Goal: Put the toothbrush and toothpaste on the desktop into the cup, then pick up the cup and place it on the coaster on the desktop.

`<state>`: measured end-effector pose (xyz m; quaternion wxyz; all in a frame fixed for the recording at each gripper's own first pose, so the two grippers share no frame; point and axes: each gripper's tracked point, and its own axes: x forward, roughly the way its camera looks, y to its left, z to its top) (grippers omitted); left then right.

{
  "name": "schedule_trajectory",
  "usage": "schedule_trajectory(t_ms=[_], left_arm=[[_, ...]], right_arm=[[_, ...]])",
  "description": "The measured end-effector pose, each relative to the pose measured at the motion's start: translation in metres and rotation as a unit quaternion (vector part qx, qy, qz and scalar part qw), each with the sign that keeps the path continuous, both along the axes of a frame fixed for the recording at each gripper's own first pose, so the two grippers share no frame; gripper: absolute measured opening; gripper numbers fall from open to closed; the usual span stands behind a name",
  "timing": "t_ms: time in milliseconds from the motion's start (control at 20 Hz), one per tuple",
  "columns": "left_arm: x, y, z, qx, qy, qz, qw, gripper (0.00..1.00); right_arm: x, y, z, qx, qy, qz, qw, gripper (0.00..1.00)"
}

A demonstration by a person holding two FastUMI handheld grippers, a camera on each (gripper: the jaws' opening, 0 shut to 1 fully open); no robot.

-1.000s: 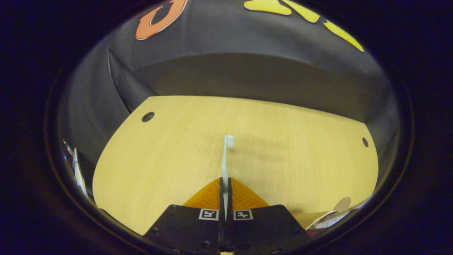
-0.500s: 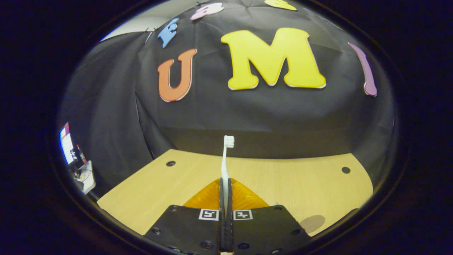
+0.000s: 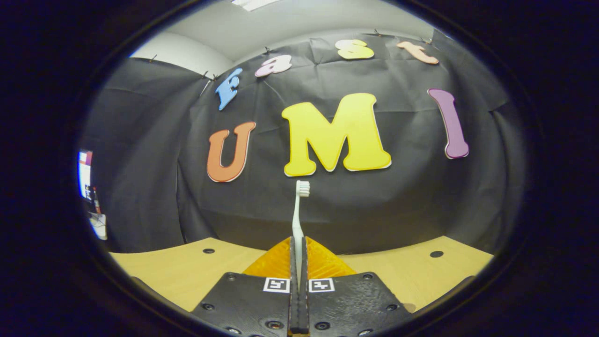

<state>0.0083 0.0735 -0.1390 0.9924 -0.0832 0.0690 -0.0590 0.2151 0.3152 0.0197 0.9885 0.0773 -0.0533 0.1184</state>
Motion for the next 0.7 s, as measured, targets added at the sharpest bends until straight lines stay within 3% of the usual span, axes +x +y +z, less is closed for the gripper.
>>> schedule_trajectory(t_ms=[200, 350, 500, 550, 600, 700], left_arm=[[-0.004, -0.004, 0.012, 0.015, -0.02, -0.002, 1.0, 0.98], [-0.005, -0.006, 0.014, 0.018, -0.021, -0.003, 1.0, 0.97], [-0.003, -0.008, 0.014, 0.017, -0.018, -0.004, 1.0, 0.98], [-0.001, -0.009, 0.016, 0.018, -0.016, -0.005, 1.0, 0.98], [0.0, -0.01, 0.018, 0.019, -0.017, -0.004, 1.0, 0.97], [0.006, -0.012, 0.031, 0.014, -0.022, -0.005, 1.0, 0.97]], right_arm=[[0.007, -0.003, -0.005, 0.003, -0.017, -0.013, 1.0, 0.0], [0.0, -0.001, 0.002, 0.024, -0.024, 0.005, 0.999, 0.11], [-0.009, -0.014, 0.013, 0.008, -0.041, 0.003, 0.999, 0.7], [-0.015, -0.019, 0.017, 0.007, -0.045, 0.0, 0.999, 0.84], [-0.02, -0.023, 0.022, 0.012, -0.049, 0.003, 0.999, 0.92], [-0.031, -0.036, 0.031, 0.03, -0.05, 0.007, 0.998, 0.94]])
